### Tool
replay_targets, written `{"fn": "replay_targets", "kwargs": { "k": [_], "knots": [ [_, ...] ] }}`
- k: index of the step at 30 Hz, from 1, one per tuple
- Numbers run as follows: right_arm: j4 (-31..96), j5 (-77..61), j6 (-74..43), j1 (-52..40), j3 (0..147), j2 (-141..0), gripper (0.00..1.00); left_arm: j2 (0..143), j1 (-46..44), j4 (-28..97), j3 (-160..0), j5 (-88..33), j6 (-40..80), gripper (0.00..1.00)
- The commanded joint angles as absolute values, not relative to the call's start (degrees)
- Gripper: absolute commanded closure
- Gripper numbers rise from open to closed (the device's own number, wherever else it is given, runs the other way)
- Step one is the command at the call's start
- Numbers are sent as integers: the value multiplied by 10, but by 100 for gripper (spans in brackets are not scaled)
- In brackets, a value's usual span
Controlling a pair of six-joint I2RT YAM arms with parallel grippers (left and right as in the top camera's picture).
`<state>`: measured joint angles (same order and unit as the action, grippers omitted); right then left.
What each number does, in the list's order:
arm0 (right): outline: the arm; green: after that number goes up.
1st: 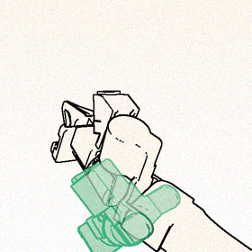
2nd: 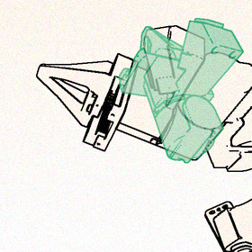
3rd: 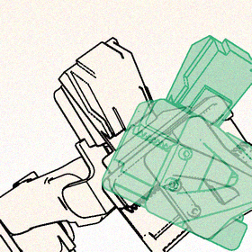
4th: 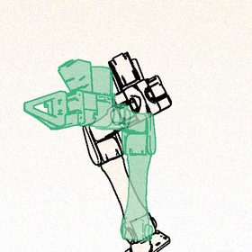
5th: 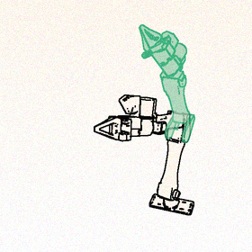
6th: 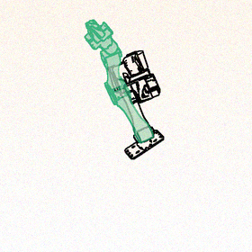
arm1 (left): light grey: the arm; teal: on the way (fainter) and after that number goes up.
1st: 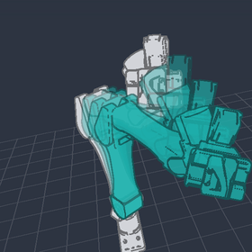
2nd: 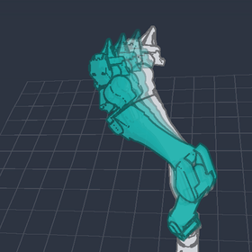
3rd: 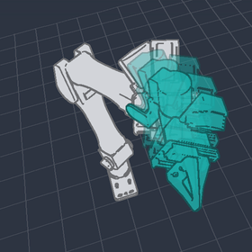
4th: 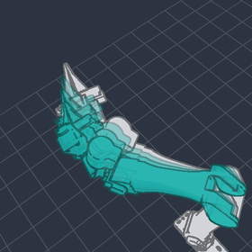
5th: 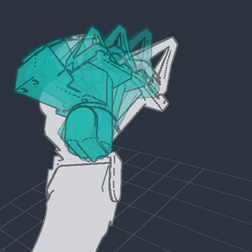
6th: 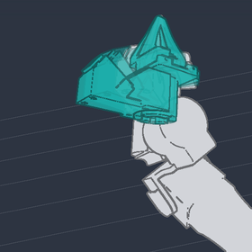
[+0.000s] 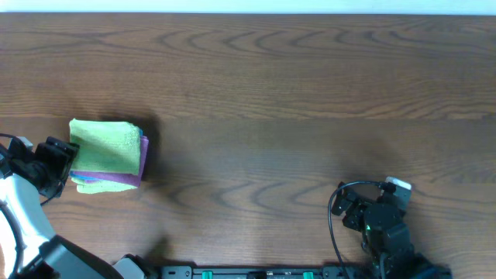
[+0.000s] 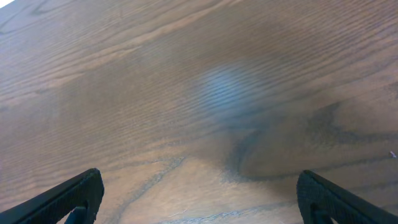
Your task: Fold the cloth
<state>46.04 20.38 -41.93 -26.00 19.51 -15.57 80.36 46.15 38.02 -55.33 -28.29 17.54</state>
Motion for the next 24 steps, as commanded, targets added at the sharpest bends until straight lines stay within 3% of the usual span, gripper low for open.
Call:
{"fn": "replay_targets", "kwargs": {
  "k": [1,13,24],
  "knots": [
    [461,212,-428,-257,194,-152,1,771,466,380,-564,-281,167,21],
    [461,212,-428,-257,194,-152,1,725,466,390,-564,-288,167,19],
    [461,212,-428,-257,194,-152,1,664,458,388,-564,-469,171,18]
  ]
}}
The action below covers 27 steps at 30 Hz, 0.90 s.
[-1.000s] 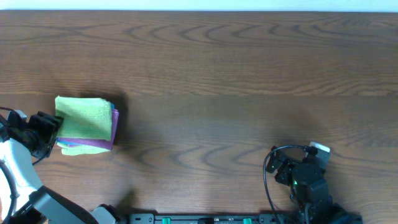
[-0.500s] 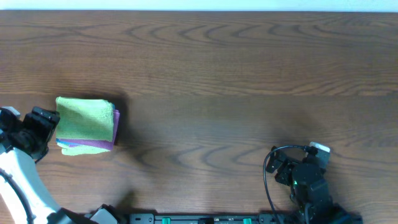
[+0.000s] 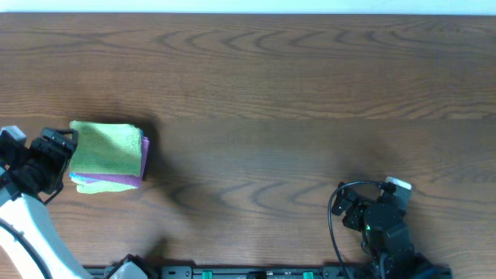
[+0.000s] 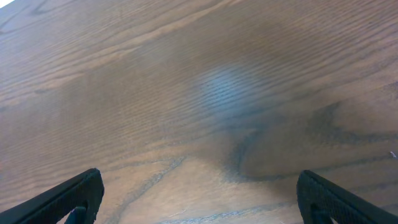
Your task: Fold the cloth
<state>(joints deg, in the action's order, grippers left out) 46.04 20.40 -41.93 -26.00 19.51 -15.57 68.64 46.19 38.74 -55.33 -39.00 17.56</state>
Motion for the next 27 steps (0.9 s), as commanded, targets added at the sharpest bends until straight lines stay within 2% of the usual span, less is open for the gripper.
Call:
{"fn": "replay_targets", "kwargs": {
  "k": [1,3,4,9,20,27],
  "knots": [
    [461,212,-428,-257,194,-152,1,655,454,388,-564,-487,171,18],
    [461,212,-428,-257,194,-152,1,632,443,389,-564,-520,171,12],
    [461,212,-428,-257,194,-152,1,623,436,390,-564,-526,171,3],
    [461,212,-428,-257,194,-152,1,581,391,422,-564,-518,172,5],
    [461,212,-428,-257,194,-152,1,501,259,462,-564,-369,293,5],
    [461,212,-428,-257,194,-152,1,475,236,506,-564,-354,314,5]
  ]
}}
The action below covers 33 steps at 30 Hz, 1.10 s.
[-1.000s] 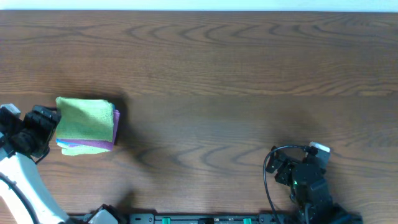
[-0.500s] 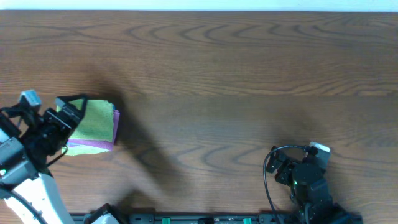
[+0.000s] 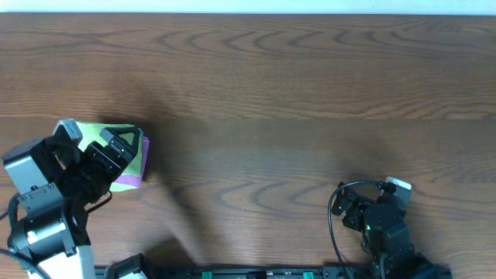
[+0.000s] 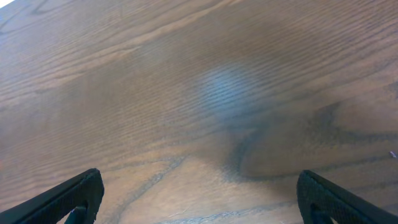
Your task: Fold the cloth
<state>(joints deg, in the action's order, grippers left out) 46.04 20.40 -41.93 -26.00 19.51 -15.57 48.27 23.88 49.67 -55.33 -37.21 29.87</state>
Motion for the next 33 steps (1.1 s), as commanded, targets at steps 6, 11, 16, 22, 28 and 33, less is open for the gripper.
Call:
{"fn": "replay_targets", "kwargs": {
  "k": [6,11,16,22,28,33],
  "knots": [
    [461,212,-428,-257,194,-152,1,474,236,504,-564,-358,283,2],
    [461,212,-428,-257,194,-152,1,474,221,501,-564,-357,195,1],
    [461,212,-428,-257,194,-152,1,468,166,489,-564,-304,148,5],
    [461,212,-428,-257,194,-152,1,416,76,446,-557,-158,148,5],
    [461,212,-428,-257,194,-152,1,305,65,401,-457,-129,148,5],
    [461,212,-428,-257,194,-152,1,189,64,310,-318,-104,148,5]
  ]
}}
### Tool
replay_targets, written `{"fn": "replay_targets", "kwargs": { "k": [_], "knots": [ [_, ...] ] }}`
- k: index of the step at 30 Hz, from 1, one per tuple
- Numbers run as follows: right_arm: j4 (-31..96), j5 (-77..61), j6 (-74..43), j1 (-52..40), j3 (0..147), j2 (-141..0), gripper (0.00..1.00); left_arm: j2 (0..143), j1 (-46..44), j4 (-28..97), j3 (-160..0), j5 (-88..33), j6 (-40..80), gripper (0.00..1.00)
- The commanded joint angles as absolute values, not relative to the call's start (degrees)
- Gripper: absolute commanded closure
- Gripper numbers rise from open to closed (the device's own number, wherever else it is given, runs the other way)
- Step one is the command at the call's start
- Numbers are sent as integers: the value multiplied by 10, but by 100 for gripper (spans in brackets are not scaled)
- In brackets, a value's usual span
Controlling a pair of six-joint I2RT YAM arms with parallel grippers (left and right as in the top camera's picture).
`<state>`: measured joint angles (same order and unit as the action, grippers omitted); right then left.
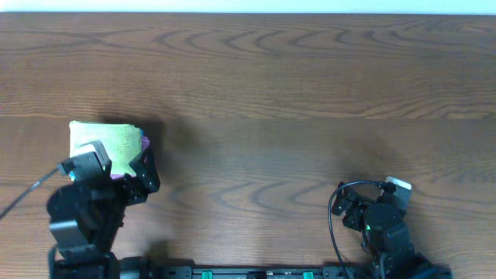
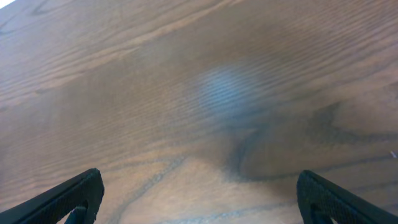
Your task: Fold the cloth
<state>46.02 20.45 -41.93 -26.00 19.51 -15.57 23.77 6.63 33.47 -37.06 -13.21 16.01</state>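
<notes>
The cloth (image 1: pixel 101 136) lies folded into a small stack at the table's left, green on top with a purple edge showing on its right side. My left arm stands just in front of it and hides its near part. The left gripper (image 1: pixel 145 177) shows as a dark shape at the cloth's near right corner; how its jaws stand is not visible. My right gripper (image 2: pixel 199 208) hangs open over bare wood at the front right, nothing between its fingers (image 2: pixel 71 198). The cloth does not show in the right wrist view.
The brown wooden table (image 1: pixel 271 108) fills the overhead view. The right arm (image 1: pixel 380 221), with its black cable, sits folded at the front edge. A black rail runs along the front edge between the arm bases.
My left arm has drawn back toward the front edge. Its gripper was over the cloth's middle and is now at the near right corner. More green shows. The right arm has not moved.
My left gripper was at the folded cloth's left edge, then slightly further left of it. Then the arm lay across the cloth from the front left. Now it stands in front of the cloth. The cloth stayed a folded stack in the same place; the right arm stayed still.
</notes>
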Motion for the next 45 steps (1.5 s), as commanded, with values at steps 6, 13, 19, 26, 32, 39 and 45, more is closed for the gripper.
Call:
{"fn": "replay_targets", "kwargs": {
  "k": [6,13,19,26,32,39,45],
  "knots": [
    [461,212,-428,-257,194,-152,1,90,64,281,-223,-78,144,5],
    [461,212,-428,-257,194,-152,1,28,64,296,-181,-71,44,5],
    [461,212,-428,-257,194,-152,1,2,63,350,-180,-74,-32,5],
    [461,212,-428,-257,194,-152,1,2,37,411,-177,-77,-112,5],
    [461,212,-428,-257,194,-152,1,2,36,418,-139,-77,-116,5],
    [461,212,-428,-257,194,-152,1,2,35,422,-104,-74,-116,5],
    [461,212,-428,-257,194,-152,1,2,20,424,-94,-59,-116,5]
  ]
}}
